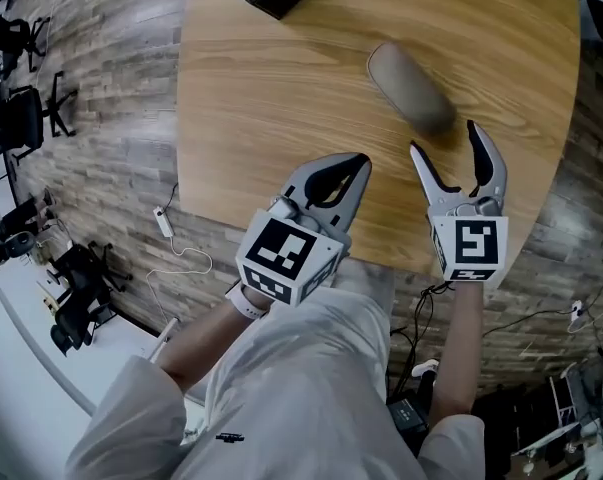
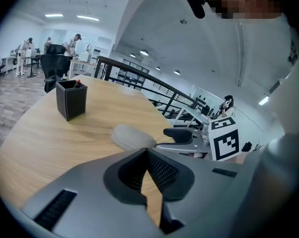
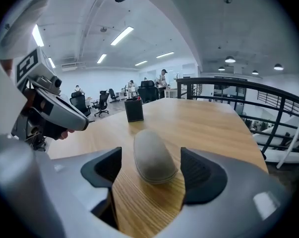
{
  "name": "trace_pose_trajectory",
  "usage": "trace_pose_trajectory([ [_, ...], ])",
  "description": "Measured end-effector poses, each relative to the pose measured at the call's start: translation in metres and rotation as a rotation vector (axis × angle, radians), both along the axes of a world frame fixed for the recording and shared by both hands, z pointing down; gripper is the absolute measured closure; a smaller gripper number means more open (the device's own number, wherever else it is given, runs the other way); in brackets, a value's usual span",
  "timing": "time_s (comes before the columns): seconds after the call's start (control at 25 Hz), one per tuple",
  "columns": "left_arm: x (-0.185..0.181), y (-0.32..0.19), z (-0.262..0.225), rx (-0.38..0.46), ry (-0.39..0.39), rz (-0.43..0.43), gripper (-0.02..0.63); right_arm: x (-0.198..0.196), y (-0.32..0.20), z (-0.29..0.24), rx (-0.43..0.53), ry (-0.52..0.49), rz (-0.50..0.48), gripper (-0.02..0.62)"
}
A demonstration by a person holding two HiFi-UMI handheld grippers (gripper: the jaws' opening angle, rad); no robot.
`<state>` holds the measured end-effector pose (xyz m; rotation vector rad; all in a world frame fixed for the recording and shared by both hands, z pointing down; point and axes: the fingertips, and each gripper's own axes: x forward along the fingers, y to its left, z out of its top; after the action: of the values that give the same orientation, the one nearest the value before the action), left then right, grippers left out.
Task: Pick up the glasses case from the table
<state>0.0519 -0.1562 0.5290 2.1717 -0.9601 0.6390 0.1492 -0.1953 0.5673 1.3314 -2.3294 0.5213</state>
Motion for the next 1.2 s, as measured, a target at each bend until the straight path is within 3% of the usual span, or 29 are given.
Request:
trace_pose_trajectory([
  [0.68,0.001,-0.004,0.040,-0.027,-0.008,-0.020,0.600,-0.015,-0.021,0.058,-0.028,0.077,-0.193,0.170],
  [1.08,-0.006,0.011,0.050,-0.033,-0.009,-0.029,0.600,-0.026,-0.016,0.072,-0.022,0.116,-0.264,0.170],
  [1.2,-0.007,0.014,0.051,-0.031,-0.004,-0.034,0.600,-0.027,-0.016,0.076,-0.006,0.135,-0.274,0.196],
])
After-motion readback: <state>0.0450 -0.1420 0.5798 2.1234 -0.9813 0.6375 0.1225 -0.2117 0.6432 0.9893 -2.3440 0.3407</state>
